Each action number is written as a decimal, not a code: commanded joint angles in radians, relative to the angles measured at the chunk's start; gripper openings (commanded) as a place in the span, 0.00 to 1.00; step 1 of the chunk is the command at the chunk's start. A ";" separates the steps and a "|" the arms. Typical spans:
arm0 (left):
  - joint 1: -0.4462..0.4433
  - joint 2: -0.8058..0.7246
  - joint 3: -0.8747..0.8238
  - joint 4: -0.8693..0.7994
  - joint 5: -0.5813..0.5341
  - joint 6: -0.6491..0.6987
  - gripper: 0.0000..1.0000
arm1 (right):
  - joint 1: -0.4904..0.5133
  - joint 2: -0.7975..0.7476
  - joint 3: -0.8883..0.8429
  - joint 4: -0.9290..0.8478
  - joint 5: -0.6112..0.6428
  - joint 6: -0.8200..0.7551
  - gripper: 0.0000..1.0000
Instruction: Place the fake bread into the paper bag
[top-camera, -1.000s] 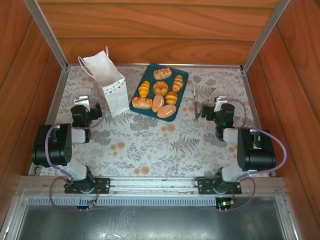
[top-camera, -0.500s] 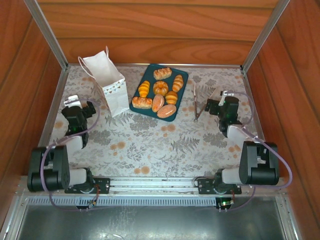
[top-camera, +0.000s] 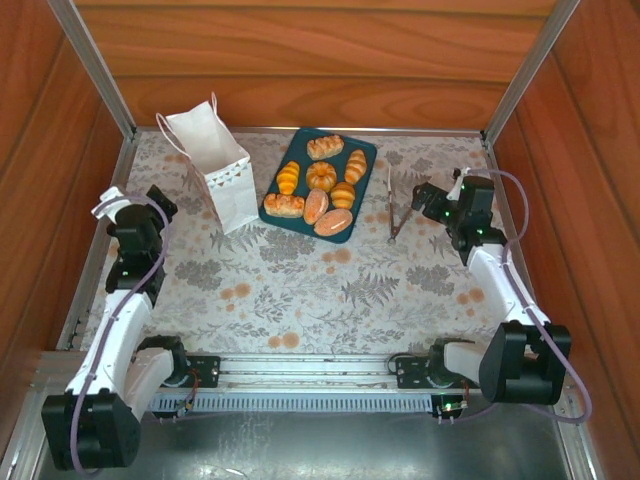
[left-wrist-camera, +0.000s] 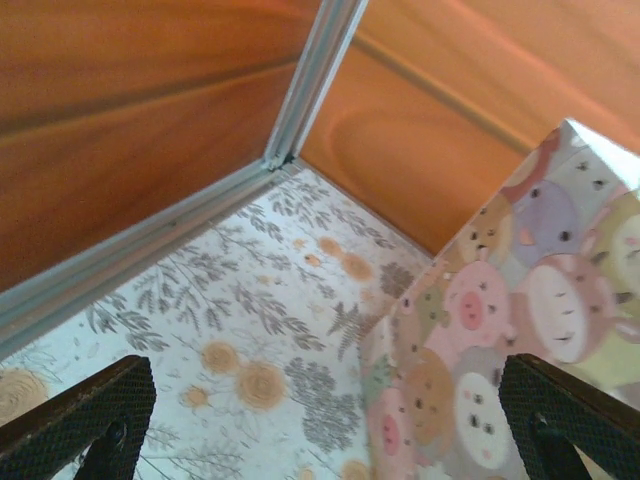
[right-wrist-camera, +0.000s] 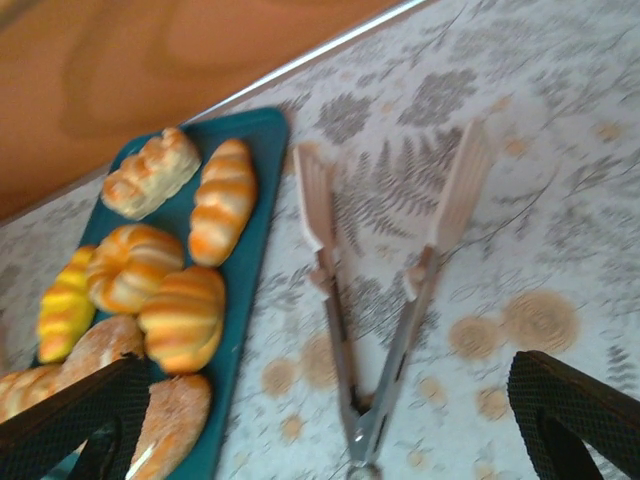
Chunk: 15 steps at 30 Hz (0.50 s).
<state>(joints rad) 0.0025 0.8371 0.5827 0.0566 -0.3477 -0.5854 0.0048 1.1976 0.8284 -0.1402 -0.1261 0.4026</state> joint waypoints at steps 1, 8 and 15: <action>-0.015 -0.015 0.112 -0.212 0.062 -0.073 0.94 | -0.008 0.025 0.067 -0.149 -0.149 0.085 0.95; -0.028 0.011 0.317 -0.366 0.211 -0.118 0.94 | 0.020 0.092 0.177 -0.359 -0.170 0.093 0.87; -0.047 0.130 0.540 -0.443 0.326 -0.134 0.92 | 0.071 0.106 0.255 -0.506 -0.054 0.059 0.87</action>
<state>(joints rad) -0.0330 0.9352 1.0550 -0.3119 -0.1009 -0.7017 0.0586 1.2987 1.0447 -0.5346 -0.2363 0.4782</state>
